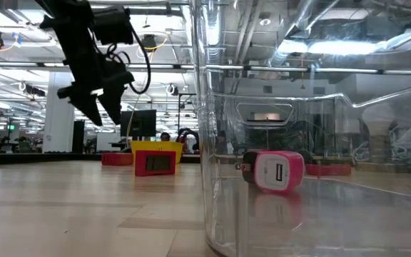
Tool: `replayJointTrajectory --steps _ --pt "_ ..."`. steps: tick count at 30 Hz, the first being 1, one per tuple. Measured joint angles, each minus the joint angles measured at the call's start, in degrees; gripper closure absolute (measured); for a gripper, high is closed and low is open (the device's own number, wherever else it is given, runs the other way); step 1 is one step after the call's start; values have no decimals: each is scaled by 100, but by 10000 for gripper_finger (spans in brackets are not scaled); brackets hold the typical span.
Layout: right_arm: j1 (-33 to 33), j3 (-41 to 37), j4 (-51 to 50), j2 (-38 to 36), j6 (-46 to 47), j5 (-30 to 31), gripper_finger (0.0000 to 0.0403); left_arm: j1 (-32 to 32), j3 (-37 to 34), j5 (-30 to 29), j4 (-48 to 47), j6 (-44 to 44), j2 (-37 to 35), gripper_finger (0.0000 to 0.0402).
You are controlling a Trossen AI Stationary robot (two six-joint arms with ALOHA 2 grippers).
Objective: Pick & Place Office items
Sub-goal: Put the left red power adapter into the clear bin
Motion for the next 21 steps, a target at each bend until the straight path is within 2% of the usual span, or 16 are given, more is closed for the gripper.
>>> replayJointTrajectory --steps 8,15,21 --pt "-1 0 148 -2 -135 -65 181 805 2 491 22 402 89 93" --pt "-7 2 243 -3 -306 -153 181 847 0 598 238 354 575 54" --pt "0 0 245 -3 -351 -170 181 846 0 993 710 506 1226 32"
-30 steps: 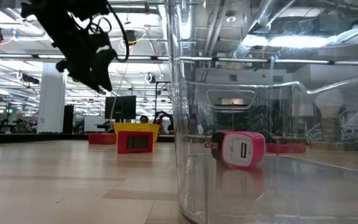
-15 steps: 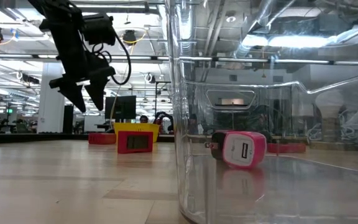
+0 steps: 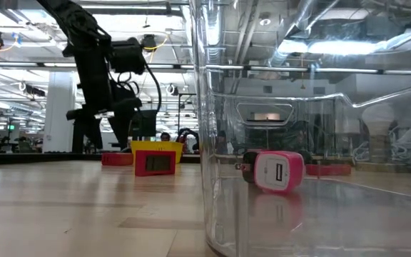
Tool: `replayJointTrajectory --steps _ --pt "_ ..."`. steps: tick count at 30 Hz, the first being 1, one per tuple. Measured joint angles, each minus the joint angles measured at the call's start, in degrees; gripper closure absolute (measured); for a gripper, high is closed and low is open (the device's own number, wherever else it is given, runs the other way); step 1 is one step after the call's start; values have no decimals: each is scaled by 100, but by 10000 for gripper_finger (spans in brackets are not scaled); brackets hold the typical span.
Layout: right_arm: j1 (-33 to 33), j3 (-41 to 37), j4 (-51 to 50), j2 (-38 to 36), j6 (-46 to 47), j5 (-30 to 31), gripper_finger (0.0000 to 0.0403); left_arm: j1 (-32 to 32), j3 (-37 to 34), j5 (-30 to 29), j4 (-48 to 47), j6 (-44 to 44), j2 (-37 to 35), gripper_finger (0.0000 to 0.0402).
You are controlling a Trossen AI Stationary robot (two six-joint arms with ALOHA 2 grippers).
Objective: Pick & Place Office items
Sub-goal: Put the left red power adapter into the clear bin
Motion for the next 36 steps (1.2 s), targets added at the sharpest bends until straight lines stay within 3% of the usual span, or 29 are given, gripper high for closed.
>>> replayJointTrajectory --steps 5,18,36 --pt "-3 0 -7 0 -47 -2 181 61 0 -42 178 18 293 30" --pt "-4 0 9 0 -107 -4 181 579 2 -40 665 410 470 76" --pt "-5 1 27 -1 -105 -24 181 568 7 -16 665 451 856 79"
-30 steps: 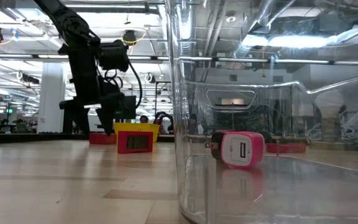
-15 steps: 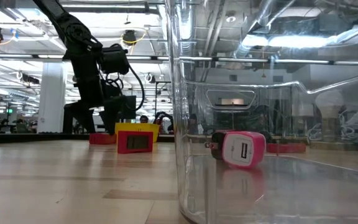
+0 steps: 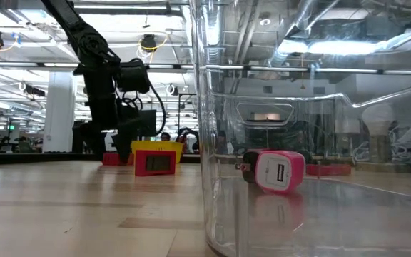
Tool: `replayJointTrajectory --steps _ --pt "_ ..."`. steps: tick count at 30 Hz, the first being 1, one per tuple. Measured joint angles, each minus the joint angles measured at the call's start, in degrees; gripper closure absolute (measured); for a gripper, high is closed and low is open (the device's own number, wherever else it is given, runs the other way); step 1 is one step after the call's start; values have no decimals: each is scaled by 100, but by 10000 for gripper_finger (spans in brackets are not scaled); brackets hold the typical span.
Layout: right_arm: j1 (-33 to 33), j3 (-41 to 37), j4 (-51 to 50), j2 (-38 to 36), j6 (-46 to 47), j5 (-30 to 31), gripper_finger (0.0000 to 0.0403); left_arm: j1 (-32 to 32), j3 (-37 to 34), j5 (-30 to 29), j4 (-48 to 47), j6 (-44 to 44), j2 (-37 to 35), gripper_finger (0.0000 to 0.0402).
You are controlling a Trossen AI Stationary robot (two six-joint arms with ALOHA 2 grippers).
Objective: Pick & Place Office items
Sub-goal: Put the left red power adapter into the clear bin
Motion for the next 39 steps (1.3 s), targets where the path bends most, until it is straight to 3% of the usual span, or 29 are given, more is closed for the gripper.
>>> replayJointTrajectory --steps 13,31,39 --pt "0 -1 -1 -1 0 -31 181 83 -2 9 340 0 36 82" --pt "5 1 -1 -1 11 -85 181 81 -2 96 373 22 29 188" --pt "5 1 -1 -1 48 -85 181 81 -2 89 341 22 29 183"
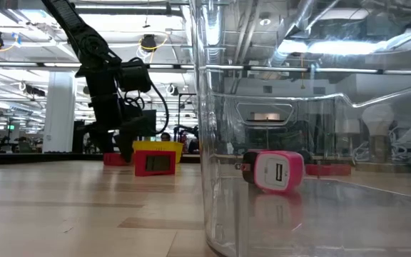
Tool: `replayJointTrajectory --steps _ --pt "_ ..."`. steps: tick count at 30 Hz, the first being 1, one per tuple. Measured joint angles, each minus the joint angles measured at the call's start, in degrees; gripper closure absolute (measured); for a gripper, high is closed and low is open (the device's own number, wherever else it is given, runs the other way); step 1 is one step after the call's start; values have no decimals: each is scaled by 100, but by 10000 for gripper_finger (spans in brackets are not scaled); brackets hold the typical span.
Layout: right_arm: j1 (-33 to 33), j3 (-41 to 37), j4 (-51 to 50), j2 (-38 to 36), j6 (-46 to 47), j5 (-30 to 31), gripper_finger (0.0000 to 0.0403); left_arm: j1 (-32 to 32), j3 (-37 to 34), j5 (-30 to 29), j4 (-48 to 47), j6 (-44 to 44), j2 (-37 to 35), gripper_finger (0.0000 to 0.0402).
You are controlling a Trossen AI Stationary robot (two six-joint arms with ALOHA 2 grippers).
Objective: Pick & Place Office items
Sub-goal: Put the left red power adapter into the clear bin
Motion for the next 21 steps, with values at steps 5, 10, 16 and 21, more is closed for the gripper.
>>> replayJointTrajectory --steps 5,10,16,21 --pt "0 -2 -4 0 41 -2 181 -39 7 -15 -132 -2 -8 191" --pt "75 -2 -20 0 105 -2 181 -185 15 -35 -306 -18 -15 188" --pt "270 -1 -21 0 198 172 181 -458 13 -28 -389 -136 -42 188" --pt "511 0 -39 0 278 440 181 -814 -212 -26 -547 -343 -382 188"
